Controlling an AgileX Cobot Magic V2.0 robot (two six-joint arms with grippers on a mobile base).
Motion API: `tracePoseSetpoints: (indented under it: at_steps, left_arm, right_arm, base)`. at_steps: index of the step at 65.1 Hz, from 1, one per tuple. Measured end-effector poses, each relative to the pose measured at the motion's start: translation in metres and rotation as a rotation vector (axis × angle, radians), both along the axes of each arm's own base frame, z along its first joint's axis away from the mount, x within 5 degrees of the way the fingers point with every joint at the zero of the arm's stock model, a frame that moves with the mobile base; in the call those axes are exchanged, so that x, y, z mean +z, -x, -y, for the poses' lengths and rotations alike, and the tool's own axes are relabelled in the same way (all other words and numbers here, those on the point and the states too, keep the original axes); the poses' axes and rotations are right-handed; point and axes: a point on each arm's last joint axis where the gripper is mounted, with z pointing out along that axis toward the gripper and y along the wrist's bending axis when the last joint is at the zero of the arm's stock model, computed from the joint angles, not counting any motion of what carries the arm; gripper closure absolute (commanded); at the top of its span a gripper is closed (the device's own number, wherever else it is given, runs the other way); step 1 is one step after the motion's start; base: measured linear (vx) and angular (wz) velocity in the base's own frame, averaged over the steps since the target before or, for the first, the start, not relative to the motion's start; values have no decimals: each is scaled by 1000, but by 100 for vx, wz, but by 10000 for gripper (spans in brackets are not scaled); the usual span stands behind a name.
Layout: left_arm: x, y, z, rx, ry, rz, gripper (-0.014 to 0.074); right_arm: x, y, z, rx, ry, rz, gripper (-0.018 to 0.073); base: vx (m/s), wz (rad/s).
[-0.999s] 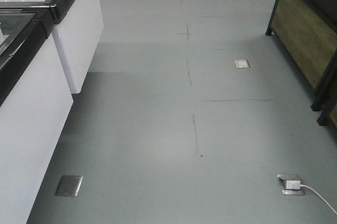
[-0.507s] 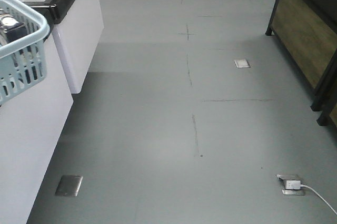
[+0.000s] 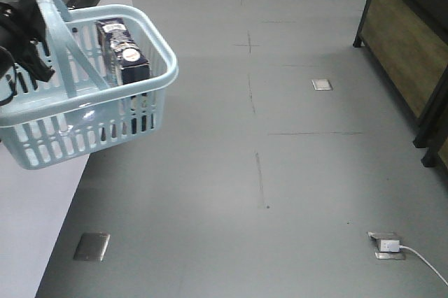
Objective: Left arm holds basket, right arm returns cookies
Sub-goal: 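Lift the basket with the left gripper off the freezer, then swing the held basket in front of the robot with the left arm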
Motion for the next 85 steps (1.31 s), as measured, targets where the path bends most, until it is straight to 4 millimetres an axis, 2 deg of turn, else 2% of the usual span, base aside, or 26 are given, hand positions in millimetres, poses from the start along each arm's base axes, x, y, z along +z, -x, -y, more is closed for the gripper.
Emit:
tracePoseSetpoints:
  at_steps: [22,54,72,85]
  left_arm:
    - [-17,-1,60,-247,79,24,601]
    - [-37,17,120,-556,21,-4,601]
    - [-37,23,124,-598,20,12,601]
    - [-64,35,118,-526,71,-86,601]
  right_arm:
    - [0,0,0,0,0,0,565]
    - [0,0,0,0,0,0,565]
    - [0,0,0,0,0,0,565]
    - [0,0,0,0,0,0,565]
  base:
    - [0,0]
    - [0,0]
    - [0,0]
    - [0,0]
